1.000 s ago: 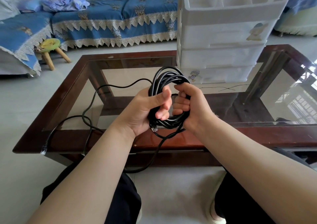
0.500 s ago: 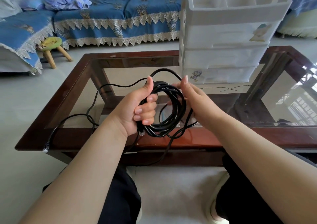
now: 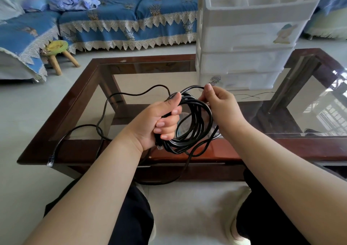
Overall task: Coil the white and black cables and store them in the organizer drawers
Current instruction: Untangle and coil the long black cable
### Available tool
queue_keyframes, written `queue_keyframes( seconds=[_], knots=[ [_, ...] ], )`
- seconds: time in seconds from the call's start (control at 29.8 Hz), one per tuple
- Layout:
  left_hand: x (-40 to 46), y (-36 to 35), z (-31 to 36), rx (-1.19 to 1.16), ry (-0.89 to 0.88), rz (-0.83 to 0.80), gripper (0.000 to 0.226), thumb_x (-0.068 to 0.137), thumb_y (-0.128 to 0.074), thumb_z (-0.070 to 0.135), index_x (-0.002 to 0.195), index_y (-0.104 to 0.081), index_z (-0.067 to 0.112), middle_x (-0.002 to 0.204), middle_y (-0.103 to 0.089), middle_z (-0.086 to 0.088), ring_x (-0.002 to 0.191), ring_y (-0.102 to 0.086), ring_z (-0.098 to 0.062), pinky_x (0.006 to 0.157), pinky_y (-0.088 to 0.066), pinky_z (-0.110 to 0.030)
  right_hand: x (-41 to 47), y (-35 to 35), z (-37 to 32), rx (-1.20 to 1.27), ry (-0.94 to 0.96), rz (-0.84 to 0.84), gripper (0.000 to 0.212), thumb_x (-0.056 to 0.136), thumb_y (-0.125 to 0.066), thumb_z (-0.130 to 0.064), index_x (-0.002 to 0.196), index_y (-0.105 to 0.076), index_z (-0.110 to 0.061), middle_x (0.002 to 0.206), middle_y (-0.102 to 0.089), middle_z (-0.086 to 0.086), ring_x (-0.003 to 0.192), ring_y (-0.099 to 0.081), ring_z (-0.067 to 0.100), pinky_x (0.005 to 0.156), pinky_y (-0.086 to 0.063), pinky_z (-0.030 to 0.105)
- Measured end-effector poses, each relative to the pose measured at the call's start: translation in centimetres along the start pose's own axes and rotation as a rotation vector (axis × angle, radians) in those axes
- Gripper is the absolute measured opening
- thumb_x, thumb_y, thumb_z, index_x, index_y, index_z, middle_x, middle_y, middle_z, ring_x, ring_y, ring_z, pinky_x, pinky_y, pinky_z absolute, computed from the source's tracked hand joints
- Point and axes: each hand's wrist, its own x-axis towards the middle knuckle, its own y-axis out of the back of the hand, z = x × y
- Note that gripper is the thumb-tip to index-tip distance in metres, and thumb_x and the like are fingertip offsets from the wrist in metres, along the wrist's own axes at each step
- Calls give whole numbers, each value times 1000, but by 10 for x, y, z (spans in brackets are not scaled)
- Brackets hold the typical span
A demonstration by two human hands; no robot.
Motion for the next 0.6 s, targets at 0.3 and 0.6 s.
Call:
queue_keyframes(
  seconds=[0.3,0.6],
  knots=[
    [3,-3,2,-132,-163,152,48,91,-37,56,64,-41,16,34,-30,10,27,-24,-1,33,-26,-16,-2,-6,5,80,-187,-237,41,97,-44,-42,63,-51,-22,45,-39,-7,39,-32,13,40,-30,22],
    [-3,28,15,-779,-407,569,52,94,-45,57,58,-42,19,36,-32,9,30,-28,-5,35,-27,-16,-18,-16,22,-219,-256,-531,39,98,-43,-41,74,-52,-12,53,-40,-4,39,-37,7,49,-44,23]
  ],
)
